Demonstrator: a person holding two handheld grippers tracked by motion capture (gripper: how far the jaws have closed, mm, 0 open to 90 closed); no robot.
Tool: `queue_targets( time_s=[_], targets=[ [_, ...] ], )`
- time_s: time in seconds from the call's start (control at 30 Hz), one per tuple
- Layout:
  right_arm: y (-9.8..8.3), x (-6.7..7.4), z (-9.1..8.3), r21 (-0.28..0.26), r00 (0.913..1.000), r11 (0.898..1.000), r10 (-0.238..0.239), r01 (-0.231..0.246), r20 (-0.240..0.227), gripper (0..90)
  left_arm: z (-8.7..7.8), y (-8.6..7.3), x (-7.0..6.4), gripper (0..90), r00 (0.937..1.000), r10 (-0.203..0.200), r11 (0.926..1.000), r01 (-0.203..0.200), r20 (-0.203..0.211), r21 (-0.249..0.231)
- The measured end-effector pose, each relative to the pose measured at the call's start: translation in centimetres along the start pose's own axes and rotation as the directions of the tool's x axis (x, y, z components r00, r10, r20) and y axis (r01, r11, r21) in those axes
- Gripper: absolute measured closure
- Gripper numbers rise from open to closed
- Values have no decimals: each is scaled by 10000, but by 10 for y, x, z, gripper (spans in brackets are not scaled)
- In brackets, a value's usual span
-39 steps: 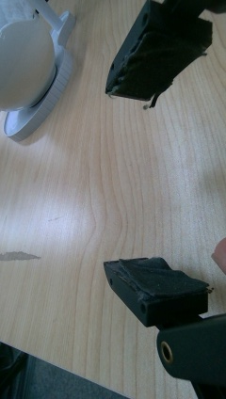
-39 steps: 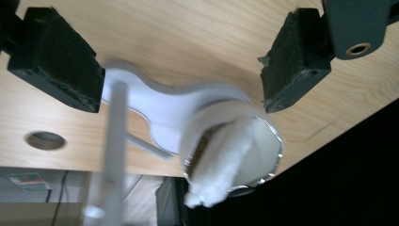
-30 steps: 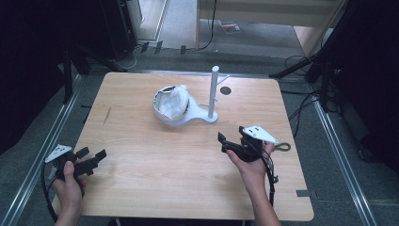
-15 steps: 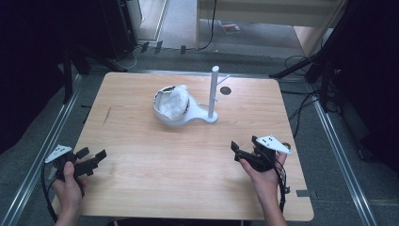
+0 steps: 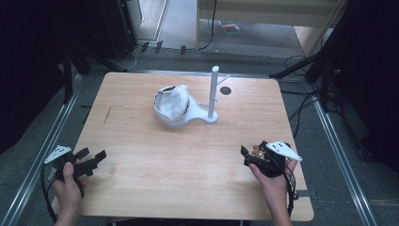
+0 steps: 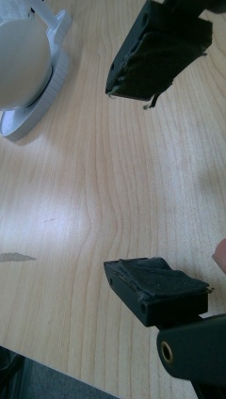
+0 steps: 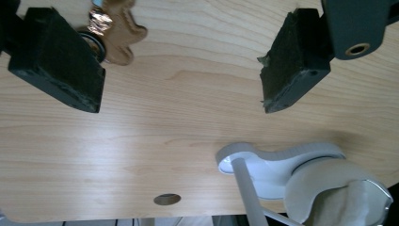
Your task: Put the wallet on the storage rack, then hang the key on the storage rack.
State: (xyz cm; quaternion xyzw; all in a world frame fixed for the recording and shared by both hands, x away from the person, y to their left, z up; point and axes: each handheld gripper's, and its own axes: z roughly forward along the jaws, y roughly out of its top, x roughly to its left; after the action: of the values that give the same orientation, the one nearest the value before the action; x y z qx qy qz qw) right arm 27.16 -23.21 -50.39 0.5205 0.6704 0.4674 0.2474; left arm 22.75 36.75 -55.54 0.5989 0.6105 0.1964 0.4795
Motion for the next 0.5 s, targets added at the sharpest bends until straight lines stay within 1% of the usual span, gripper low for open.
queue_targets(
  time_s=[0.13,0.3,0.5],
  targets=[
    [-2,-9,-4,26,9997,10000,65,-66,224,145,-1,-1,0,146,10000,-3,10000,3,0,3],
    [-2,-22,-8,-16,9977,9994,338,-338,589,145,-1,-1,0,146,10000,-5,10000,5,17,6],
    [-3,-30,-11,-32,9936,9990,447,-446,1039,155,-1,-1,0,146,10000,7,10000,-7,21,17]
  ],
)
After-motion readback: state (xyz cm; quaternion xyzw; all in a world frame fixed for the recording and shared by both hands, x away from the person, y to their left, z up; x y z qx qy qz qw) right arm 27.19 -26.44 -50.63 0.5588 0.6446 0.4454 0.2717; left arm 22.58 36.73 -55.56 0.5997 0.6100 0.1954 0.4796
